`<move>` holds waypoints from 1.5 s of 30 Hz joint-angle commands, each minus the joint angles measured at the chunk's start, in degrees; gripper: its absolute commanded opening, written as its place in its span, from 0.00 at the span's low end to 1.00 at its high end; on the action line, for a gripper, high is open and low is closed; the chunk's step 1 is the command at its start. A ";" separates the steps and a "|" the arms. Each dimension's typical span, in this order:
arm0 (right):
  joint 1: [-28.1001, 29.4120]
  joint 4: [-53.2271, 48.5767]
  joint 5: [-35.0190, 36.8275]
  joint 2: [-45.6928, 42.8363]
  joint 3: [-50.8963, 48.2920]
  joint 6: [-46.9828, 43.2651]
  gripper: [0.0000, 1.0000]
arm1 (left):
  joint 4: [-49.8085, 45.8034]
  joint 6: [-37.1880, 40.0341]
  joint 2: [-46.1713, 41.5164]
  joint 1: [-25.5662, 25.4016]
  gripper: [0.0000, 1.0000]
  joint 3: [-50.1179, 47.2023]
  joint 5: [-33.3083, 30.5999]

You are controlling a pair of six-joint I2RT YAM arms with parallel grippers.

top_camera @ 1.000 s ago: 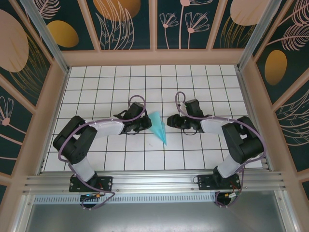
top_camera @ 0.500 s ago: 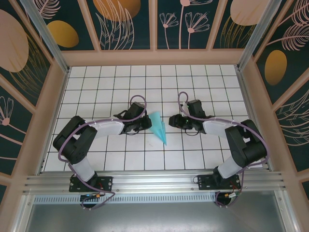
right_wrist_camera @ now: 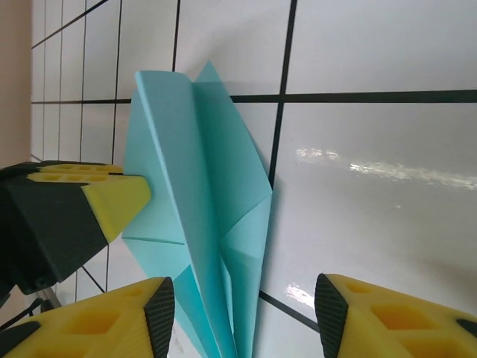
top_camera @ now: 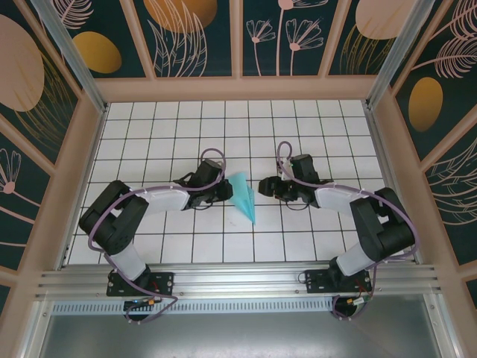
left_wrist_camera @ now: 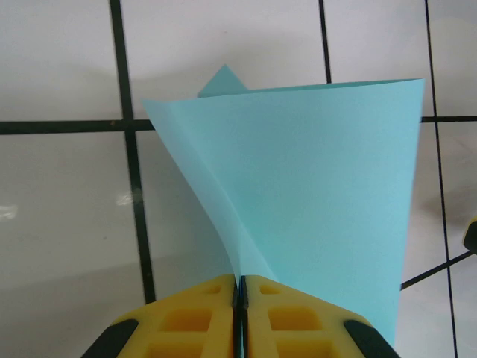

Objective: Fold a paper plane with a square sheet of paper (pick it up from the middle)
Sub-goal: Move a paper plane to the center of the table.

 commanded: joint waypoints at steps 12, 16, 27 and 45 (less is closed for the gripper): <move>4.82 3.79 -8.08 7.52 5.98 -2.61 0.56 | 2.55 2.50 -1.28 2.49 0.13 -1.20 2.46; 6.61 2.13 -6.28 9.32 7.53 -3.13 0.56 | 2.86 2.16 -1.33 2.53 0.13 -1.64 2.58; 9.40 2.04 -6.14 11.97 8.90 -3.29 0.57 | 3.05 1.53 -1.71 2.58 0.13 -2.22 2.67; 14.57 -5.83 6.46 12.88 11.51 -5.49 0.47 | 3.30 1.30 -2.26 2.51 0.14 -2.43 3.10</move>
